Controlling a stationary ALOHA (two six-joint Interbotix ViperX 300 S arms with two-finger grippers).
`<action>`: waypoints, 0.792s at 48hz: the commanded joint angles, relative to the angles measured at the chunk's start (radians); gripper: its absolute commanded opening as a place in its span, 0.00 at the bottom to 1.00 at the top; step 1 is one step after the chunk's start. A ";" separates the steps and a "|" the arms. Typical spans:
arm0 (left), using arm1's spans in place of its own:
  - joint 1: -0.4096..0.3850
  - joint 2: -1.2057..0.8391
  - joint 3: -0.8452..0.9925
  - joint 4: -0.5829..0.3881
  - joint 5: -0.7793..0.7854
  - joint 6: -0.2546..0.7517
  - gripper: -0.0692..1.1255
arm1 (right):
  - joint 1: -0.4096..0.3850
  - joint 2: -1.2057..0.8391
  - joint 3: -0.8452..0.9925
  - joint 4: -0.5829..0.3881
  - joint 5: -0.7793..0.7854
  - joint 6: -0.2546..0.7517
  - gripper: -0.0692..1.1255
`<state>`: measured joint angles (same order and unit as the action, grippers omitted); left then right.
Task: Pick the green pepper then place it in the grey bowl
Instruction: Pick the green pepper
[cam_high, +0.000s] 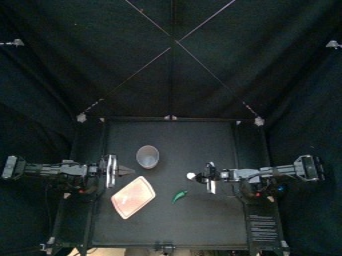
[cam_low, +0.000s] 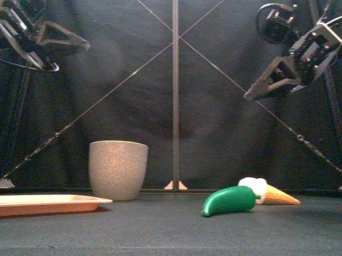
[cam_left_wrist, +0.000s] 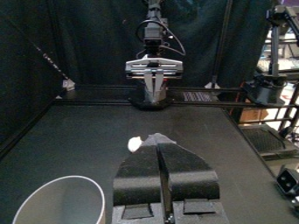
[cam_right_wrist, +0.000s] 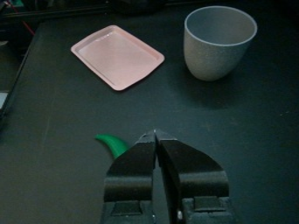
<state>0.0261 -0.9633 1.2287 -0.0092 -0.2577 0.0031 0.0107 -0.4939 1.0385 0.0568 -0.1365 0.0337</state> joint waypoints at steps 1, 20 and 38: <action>0.017 0.005 -0.006 -0.002 -0.005 0.000 0.15 | 0.020 0.087 -0.077 0.081 -0.012 0.002 0.60; 0.071 0.005 -0.003 0.000 -0.005 0.002 0.15 | 0.091 0.365 -0.181 0.167 0.054 -0.011 0.88; 0.078 0.003 -0.003 0.003 -0.005 0.003 0.15 | 0.137 0.483 -0.275 0.120 0.245 0.003 0.88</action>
<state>0.1028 -0.9633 1.2410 -0.0077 -0.2577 0.0046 0.1488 -0.0061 0.7900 0.1841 0.0920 0.0383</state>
